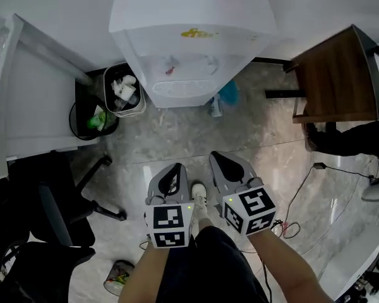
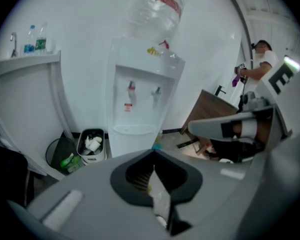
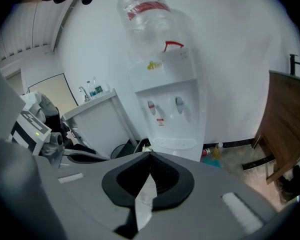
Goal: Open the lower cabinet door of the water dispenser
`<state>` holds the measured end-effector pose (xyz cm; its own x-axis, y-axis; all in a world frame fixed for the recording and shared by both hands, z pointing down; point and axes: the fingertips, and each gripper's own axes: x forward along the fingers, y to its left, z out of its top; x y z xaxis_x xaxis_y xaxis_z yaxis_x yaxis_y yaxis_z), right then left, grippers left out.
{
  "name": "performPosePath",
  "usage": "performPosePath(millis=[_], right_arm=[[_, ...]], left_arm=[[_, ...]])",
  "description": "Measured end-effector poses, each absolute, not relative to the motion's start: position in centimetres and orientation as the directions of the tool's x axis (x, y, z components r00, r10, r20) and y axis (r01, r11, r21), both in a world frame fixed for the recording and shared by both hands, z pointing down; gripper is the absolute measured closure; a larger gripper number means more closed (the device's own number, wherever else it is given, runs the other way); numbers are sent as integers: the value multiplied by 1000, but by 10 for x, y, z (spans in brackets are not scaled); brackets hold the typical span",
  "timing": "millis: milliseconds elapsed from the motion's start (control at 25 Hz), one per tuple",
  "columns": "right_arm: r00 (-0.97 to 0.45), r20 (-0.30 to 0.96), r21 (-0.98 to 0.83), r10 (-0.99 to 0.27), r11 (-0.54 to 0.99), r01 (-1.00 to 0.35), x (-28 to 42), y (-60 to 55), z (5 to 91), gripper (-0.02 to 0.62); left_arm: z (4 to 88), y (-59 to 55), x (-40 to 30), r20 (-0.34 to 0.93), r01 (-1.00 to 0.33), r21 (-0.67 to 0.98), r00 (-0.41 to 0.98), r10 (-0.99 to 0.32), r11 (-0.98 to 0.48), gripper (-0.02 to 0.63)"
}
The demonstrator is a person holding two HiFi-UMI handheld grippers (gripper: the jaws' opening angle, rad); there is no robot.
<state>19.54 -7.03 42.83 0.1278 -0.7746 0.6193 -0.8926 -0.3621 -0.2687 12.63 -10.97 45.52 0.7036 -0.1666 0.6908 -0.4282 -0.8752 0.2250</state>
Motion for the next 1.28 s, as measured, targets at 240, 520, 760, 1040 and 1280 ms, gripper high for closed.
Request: performPosePath(millis=[240, 520, 760, 1040, 1280], right_arm=[[156, 654, -221, -740, -384, -897, 246, -93, 584, 601], [171, 712, -163, -681, -397, -903, 330, -111, 718, 452], [238, 711, -82, -662, -414, -907, 396, -140, 739, 316], [206, 678, -51, -705, -325, -944, 406, -171, 731, 298], [220, 671, -58, -708, -346, -936, 405, -170, 731, 308]], left_arm=[[590, -126, 154, 728, -479, 268, 669, -150, -836, 600], [683, -130, 169, 767, -468, 294, 636, -87, -834, 600], [700, -135, 169, 767, -489, 331, 638, -72, -807, 600], [717, -134, 167, 789, -499, 342, 613, -44, -796, 600], [722, -136, 173, 791, -488, 336, 610, -40, -805, 600]])
